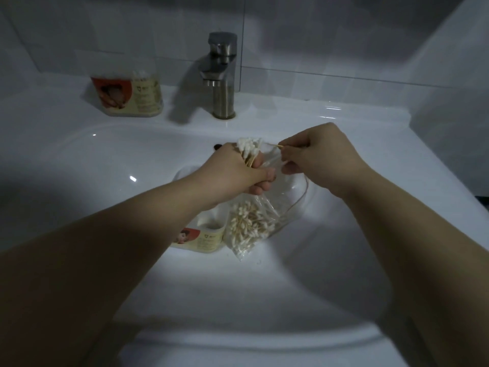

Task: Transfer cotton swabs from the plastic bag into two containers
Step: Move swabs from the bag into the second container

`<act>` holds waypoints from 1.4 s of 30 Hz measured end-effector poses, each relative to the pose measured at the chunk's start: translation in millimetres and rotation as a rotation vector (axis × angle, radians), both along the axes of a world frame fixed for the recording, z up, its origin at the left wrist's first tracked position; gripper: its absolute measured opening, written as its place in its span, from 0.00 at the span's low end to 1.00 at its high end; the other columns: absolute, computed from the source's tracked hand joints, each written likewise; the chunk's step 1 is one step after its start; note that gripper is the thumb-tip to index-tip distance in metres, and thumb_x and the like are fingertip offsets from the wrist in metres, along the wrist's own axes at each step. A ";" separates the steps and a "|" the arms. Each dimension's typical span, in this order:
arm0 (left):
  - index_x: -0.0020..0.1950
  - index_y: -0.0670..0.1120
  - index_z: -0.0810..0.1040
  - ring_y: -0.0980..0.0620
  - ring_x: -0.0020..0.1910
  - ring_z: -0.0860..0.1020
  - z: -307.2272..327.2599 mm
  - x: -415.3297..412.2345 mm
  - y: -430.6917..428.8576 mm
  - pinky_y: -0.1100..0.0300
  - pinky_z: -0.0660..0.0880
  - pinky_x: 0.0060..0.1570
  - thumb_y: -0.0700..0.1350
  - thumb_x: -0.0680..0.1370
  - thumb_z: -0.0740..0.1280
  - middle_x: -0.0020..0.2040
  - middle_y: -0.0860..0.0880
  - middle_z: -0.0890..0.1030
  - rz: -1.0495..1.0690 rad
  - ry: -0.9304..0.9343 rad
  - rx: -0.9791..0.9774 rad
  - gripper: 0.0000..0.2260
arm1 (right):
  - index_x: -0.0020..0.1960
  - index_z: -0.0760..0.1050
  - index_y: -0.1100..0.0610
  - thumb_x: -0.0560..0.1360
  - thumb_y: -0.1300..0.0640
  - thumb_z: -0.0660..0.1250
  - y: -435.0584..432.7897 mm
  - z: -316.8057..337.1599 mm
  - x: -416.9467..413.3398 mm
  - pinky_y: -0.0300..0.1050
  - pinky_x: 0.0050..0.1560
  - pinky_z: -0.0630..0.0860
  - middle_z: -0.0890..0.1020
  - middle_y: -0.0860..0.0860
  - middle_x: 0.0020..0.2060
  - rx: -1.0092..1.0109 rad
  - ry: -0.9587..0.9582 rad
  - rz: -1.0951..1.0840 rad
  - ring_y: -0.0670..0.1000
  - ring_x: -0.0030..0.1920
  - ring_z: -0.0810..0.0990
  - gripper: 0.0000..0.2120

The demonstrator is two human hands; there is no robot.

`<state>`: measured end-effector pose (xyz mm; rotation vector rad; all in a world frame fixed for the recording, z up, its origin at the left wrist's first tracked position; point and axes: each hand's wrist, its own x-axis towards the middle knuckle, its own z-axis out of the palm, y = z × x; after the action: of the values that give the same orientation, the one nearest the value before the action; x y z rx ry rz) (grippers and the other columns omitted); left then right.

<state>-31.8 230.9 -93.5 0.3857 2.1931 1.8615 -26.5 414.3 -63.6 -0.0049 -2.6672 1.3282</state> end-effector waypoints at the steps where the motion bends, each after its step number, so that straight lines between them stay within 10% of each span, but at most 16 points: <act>1: 0.38 0.46 0.70 0.52 0.35 0.84 0.8 0.4 0.0 0.61 0.81 0.37 0.33 0.78 0.71 0.37 0.44 0.85 0.002 -0.008 0.013 0.15 | 0.40 0.85 0.53 0.75 0.60 0.70 2.4 0.4 -1.0 0.50 0.47 0.84 0.87 0.48 0.34 -0.022 0.012 -0.027 0.47 0.34 0.87 0.09; 12: 0.40 0.51 0.74 0.53 0.27 0.68 1.3 -4.6 4.4 0.58 0.69 0.32 0.51 0.82 0.66 0.29 0.53 0.70 0.197 -0.003 -0.028 0.11 | 0.44 0.84 0.65 0.77 0.65 0.70 -2.8 1.9 -0.1 0.43 0.42 0.83 0.84 0.55 0.33 -0.410 0.009 0.018 0.53 0.34 0.85 0.05; 26: 0.42 0.48 0.84 0.57 0.26 0.69 1.7 -6.5 10.6 0.64 0.65 0.23 0.46 0.81 0.68 0.33 0.53 0.79 0.338 -0.284 0.424 0.09 | 0.50 0.86 0.56 0.80 0.63 0.67 -15.9 2.2 8.8 0.44 0.43 0.85 0.87 0.51 0.38 -0.192 0.003 0.202 0.53 0.36 0.87 0.09; 32: 0.50 0.49 0.81 0.54 0.30 0.72 3.0 -14.3 -1.3 0.62 0.69 0.28 0.48 0.83 0.65 0.27 0.56 0.74 0.389 -0.108 0.149 0.06 | 0.50 0.80 0.68 0.79 0.72 0.56 -11.4 9.8 9.8 0.45 0.35 0.81 0.82 0.63 0.34 -0.519 -0.194 0.273 0.59 0.31 0.81 0.13; 42: 0.52 0.45 0.85 0.53 0.41 0.86 0.1 1.9 5.4 0.62 0.77 0.34 0.50 0.83 0.68 0.42 0.50 0.87 0.101 -0.001 0.040 0.10 | 0.51 0.68 0.59 0.78 0.70 0.61 -11.4 8.3 10.6 0.45 0.25 0.73 0.77 0.60 0.28 -0.359 -0.312 0.254 0.58 0.27 0.75 0.08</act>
<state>-30.0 236.3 -93.4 0.2868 2.2160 1.9597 -16.0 403.0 -55.2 0.0937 -2.6967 2.0252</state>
